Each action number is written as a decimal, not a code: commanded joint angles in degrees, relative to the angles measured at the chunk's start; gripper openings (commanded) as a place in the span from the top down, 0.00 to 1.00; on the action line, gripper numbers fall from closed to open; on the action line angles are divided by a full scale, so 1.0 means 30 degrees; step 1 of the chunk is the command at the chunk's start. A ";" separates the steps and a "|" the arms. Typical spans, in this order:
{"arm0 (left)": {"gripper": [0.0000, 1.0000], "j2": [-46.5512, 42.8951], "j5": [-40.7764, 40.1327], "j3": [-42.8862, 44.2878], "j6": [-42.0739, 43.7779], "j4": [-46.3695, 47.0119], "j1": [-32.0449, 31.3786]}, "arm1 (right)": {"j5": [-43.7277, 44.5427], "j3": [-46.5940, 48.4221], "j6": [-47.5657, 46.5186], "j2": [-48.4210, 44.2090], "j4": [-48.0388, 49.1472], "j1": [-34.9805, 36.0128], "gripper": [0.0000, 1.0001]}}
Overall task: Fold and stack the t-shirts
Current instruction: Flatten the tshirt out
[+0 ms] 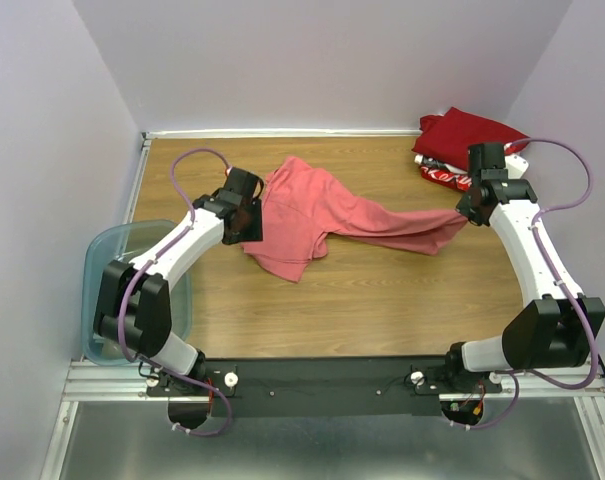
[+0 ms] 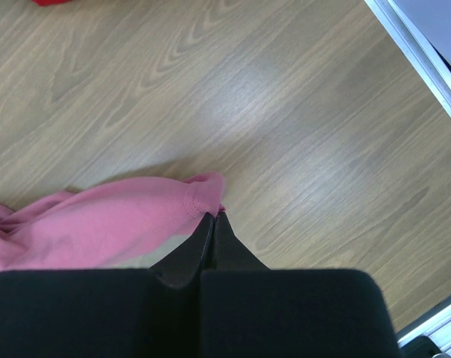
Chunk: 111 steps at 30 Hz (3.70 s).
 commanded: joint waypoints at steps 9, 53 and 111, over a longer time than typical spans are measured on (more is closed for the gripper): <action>0.47 0.0405 0.1244 -0.2404 -0.1825 0.2567 0.0082 | -0.1013 -0.0202 -0.0069 -0.0126 0.0722 -0.0280 0.99; 0.98 0.1288 0.0336 -0.3840 -0.2353 0.3799 0.0931 | -0.2009 -0.0408 -0.0186 -0.0009 0.0956 -0.0778 0.99; 1.00 -0.9083 0.2445 1.3413 -0.3086 1.2147 0.7699 | -0.2832 1.5878 -0.5194 -0.2029 0.3124 -0.1217 0.99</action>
